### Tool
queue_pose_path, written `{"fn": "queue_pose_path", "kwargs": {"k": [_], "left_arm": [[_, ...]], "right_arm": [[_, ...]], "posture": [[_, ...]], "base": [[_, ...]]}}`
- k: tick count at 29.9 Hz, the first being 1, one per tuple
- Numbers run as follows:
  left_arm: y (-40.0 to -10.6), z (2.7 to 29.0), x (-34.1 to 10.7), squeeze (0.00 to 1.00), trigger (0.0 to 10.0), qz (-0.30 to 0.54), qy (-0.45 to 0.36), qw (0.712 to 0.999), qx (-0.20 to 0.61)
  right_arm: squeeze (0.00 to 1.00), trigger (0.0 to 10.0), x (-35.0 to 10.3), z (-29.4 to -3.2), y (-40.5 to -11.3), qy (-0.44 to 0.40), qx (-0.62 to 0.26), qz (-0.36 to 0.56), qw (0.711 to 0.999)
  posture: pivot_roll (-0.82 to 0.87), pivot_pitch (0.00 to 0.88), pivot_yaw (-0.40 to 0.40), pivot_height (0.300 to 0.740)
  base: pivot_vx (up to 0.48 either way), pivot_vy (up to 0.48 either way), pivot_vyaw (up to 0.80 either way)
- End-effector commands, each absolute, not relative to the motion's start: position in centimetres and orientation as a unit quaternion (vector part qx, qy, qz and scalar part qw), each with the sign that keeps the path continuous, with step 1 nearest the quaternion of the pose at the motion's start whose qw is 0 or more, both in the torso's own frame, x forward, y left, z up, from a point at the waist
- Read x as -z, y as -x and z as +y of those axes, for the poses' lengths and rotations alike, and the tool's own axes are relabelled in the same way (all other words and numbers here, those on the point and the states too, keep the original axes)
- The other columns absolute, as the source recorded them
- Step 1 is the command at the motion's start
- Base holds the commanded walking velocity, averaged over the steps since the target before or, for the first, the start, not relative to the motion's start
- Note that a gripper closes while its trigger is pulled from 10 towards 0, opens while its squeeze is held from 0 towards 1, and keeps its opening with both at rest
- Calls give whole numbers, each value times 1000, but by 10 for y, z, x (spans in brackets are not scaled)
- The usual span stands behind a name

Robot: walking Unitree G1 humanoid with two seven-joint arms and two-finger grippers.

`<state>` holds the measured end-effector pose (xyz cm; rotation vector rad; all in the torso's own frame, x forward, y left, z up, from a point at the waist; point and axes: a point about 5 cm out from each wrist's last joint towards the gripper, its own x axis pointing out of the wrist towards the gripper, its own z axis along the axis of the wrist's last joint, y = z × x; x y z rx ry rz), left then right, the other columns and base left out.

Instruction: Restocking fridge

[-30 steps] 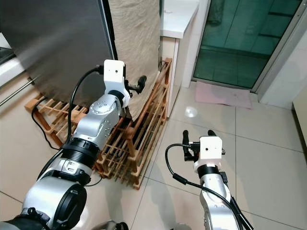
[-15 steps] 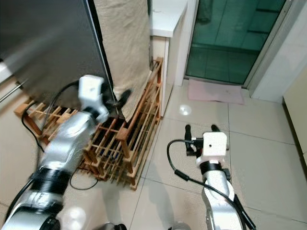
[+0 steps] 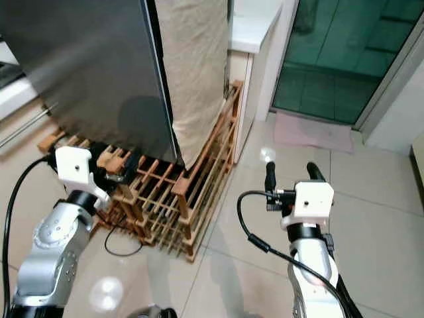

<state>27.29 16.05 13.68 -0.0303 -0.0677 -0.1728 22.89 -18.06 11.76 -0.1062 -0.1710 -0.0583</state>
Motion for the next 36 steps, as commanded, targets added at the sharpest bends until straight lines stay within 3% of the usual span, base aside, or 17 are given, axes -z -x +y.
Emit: {"fn": "queue_pose_path", "kwargs": {"k": [1,9,24,30,36], "left_arm": [[-276,154,-137,0,10000,-27,19,996,82],[-286,148,-135,0,10000,-15,31,997,74],[-312,141,-135,0,10000,11,17,999,38],[-323,148,-129,0,10000,34,-15,999,-10],[-323,152,-141,0,10000,-5,12,1000,-2]], "right_arm": [[0,10000,-112,-188,-235,63,42,-65,995],[0,10000,-104,-181,-250,49,23,-45,998],[0,10000,-102,-174,-257,64,-1,-42,997],[0,10000,-98,-173,-256,54,3,-35,998],[0,10000,-97,-173,-255,55,0,-36,998]], "posture": [[-104,0,39,740],[-108,0,29,740],[-114,0,34,740],[-118,0,36,740],[-119,0,37,740]], "base": [[0,-480,681],[0,-472,484],[363,-286,0],[281,0,171],[0,0,0]]}}
